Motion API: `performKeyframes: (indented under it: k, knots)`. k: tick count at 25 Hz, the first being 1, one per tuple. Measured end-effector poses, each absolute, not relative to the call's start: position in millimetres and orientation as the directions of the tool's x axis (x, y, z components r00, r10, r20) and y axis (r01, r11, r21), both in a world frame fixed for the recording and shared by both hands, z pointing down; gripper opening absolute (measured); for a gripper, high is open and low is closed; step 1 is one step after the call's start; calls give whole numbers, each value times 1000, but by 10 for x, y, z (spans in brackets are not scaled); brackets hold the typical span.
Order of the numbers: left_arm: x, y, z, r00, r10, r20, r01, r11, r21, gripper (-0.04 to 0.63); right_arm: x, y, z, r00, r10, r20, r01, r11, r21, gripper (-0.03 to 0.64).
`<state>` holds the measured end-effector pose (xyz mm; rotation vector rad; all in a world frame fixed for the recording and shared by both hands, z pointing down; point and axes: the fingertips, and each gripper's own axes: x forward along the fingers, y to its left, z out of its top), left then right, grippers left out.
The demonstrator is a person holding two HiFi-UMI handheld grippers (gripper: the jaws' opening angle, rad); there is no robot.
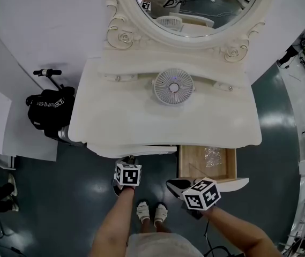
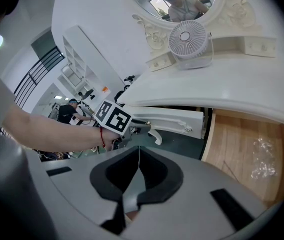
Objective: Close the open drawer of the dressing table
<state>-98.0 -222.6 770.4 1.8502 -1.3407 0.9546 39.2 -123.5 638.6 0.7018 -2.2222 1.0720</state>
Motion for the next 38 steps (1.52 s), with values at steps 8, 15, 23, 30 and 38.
performKeyframes:
  k: [8, 15, 23, 30, 38]
  knots:
    - [-976, -2352, 7698, 217, -491, 843, -961, -259, 96, 129, 341, -1305, 6383, -704, -203, 681, -659, 545, -518, 18]
    - [-977, -2460, 7700, 219, -499, 839, -961, -261, 96, 127, 330, -1407, 6376, -703, -212, 679, -661, 547, -514, 18]
    - [-970, -2592, 7696, 230, -507, 831, -958, -268, 101, 127, 310, -1478, 6417, -704, -215, 677, -666, 532, -523, 18]
    - [-970, -2703, 7705, 239, -522, 819, -957, -268, 108, 127, 282, -1541, 6447, -704, -217, 676, -666, 531, -524, 18]
    - [-965, -2744, 7723, 253, -502, 827, -956, -260, 134, 127, 287, -1613, 6460, -704, -225, 673, -671, 521, -528, 18]
